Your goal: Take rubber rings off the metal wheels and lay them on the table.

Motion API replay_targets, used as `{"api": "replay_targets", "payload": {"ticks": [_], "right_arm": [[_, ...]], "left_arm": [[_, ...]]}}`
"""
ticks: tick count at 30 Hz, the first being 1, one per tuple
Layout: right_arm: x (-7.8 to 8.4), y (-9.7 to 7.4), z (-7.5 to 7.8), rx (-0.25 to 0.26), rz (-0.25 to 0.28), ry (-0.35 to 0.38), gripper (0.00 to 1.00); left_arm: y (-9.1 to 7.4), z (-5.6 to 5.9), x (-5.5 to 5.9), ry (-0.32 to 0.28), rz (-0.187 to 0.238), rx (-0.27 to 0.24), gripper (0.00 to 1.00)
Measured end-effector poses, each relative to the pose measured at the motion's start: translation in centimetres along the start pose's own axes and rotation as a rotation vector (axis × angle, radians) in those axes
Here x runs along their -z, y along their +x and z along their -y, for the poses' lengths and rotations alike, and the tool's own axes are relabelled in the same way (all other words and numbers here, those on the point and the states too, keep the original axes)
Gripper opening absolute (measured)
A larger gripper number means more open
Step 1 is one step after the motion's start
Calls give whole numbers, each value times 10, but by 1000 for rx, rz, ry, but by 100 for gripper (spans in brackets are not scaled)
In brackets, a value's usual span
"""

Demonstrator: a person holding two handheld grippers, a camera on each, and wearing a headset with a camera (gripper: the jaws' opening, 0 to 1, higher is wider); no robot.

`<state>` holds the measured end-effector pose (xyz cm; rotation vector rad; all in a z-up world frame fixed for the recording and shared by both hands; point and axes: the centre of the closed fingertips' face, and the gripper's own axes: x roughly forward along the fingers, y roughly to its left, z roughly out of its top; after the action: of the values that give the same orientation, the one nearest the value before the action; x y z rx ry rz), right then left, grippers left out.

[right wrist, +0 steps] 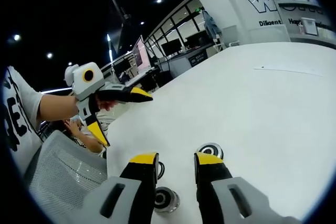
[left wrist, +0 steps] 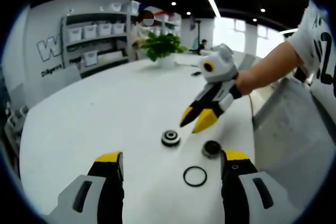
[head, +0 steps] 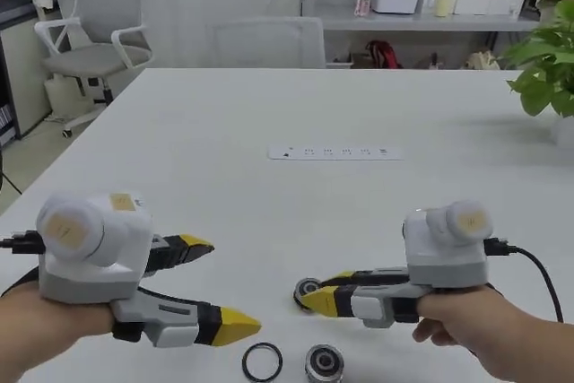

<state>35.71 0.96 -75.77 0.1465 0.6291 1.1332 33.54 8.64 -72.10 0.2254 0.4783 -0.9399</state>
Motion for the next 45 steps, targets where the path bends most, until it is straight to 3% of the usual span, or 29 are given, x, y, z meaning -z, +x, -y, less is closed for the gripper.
{"api": "replay_targets", "payload": {"ticks": [24, 33, 45], "right_arm": [[-1, -13, 36, 91, 7, -45, 28], [1, -15, 44, 107, 4, -66, 28], [12, -7, 45, 112, -32, -127, 27]], "left_arm": [[26, -15, 3, 5, -28, 6, 75], [37, -18, 4, 4, -41, 14, 73], [52, -12, 7, -1, -53, 34, 69]]}}
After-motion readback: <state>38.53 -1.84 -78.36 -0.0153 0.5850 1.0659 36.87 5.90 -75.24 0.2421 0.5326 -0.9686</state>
